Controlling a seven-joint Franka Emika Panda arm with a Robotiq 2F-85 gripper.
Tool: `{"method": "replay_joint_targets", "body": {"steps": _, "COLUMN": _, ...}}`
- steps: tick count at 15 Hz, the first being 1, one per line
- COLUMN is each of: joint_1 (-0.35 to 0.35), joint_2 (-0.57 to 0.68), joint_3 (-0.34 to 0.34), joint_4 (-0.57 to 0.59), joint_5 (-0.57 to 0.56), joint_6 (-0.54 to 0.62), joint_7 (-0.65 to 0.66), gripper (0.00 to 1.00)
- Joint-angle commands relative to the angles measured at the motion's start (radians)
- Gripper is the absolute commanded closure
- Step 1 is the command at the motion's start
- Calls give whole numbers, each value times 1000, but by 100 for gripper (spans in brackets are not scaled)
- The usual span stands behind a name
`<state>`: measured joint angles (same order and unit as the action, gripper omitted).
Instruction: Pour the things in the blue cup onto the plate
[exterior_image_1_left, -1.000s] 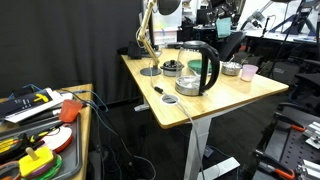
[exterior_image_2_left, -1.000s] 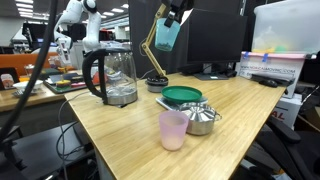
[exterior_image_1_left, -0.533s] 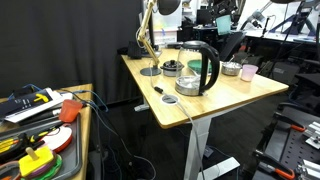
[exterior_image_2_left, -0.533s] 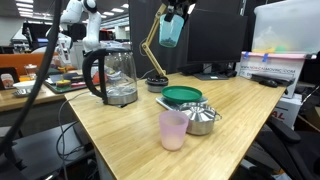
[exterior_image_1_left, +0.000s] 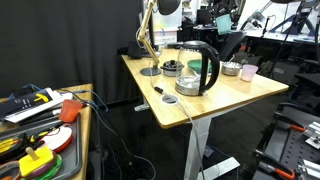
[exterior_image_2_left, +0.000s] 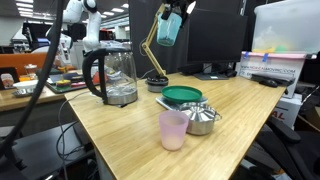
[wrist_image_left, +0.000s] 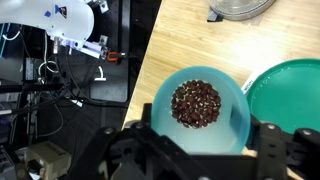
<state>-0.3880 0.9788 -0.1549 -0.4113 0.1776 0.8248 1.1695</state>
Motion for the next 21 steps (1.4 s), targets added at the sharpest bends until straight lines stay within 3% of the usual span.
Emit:
{"method": "replay_joint_targets", "body": {"steps": 1, "joint_1": -12, "joint_2": 33, "joint_3": 22, "joint_4": 61, "joint_5": -10, "joint_6": -26, "joint_7": 9, "gripper": 21}}
{"method": "replay_joint_targets", "body": {"steps": 2, "joint_1": -12, "joint_2": 33, "joint_3": 22, "joint_4": 61, "joint_5": -10, "joint_6": -26, "joint_7": 9, "gripper": 46}}
{"method": "replay_joint_targets", "body": {"steps": 9, "joint_1": -54, "joint_2": 33, "joint_3": 20, "joint_4": 52, "joint_5": 25, "joint_6": -14, "joint_7": 332, "gripper": 46}}
{"method": "replay_joint_targets", "body": {"steps": 21, "joint_1": -27, "joint_2": 55, "joint_3": 6, "joint_4": 57, "joint_5": -12, "joint_6": -56, "joint_7": 877, "gripper": 46}}
